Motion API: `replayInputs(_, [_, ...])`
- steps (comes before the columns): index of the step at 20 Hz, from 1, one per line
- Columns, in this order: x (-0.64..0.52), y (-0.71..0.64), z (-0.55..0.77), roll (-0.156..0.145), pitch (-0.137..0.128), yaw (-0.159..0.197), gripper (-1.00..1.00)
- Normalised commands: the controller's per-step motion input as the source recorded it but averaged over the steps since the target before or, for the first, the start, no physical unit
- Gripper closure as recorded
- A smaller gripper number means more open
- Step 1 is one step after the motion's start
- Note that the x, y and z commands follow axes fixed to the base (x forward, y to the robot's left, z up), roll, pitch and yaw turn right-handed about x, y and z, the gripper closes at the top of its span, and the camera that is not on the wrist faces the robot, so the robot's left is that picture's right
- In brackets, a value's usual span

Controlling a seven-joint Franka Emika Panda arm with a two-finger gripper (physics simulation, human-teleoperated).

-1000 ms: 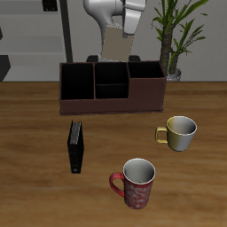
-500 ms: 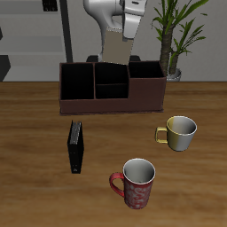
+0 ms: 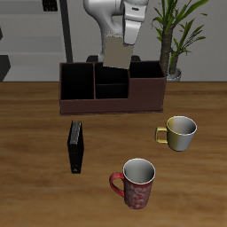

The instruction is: Place the yellow book into the back desk caddy's front compartment

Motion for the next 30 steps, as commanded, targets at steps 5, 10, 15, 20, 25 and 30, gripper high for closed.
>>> replayInputs(5, [-0.02, 0.04, -0.20, 0.005, 0.039, 0.006, 1.00])
replayInputs(10, [-0.06, 0.02, -0.08, 0.004, 0.018, -0.002, 1.00])
replayInputs(15, [-0.05, -0.06, -0.08, -0.012, 0.011, -0.006, 1.00])
replayInputs(20, [-0.07, -0.05, -0.04, -0.012, 0.013, 0.007, 1.00])
replayInputs(25, [-0.01, -0.10, 0.07, -0.021, -0.015, -0.008, 1.00])
replayInputs(30, [0.03, -0.15, 0.09, -0.025, -0.032, -0.008, 1.00])
